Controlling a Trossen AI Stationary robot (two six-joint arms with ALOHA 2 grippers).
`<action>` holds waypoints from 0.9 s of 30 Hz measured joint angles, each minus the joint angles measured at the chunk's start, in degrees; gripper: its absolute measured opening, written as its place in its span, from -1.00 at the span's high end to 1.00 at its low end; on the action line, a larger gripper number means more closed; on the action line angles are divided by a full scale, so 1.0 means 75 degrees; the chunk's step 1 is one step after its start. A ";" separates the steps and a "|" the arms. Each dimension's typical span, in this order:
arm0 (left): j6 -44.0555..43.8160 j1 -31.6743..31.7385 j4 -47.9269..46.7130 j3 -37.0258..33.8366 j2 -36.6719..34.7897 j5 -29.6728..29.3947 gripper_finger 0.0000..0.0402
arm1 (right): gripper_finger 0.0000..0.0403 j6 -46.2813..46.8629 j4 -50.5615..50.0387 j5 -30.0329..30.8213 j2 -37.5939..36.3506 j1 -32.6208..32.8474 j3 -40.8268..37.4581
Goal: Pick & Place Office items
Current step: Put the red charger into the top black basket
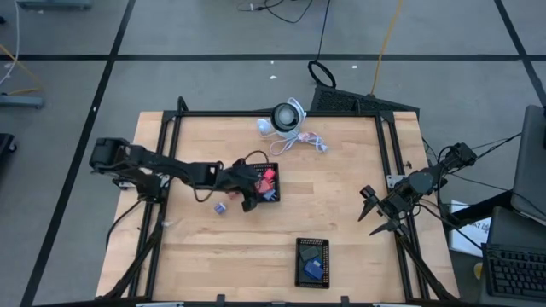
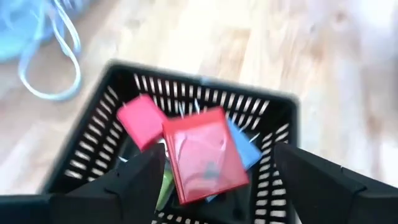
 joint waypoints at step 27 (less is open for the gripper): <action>-0.3072 -0.0021 -0.4984 -0.0201 -0.1520 0.0217 -0.31 | -0.13 0.0000 0.0000 0.0000 -0.0003 -0.0003 0.0000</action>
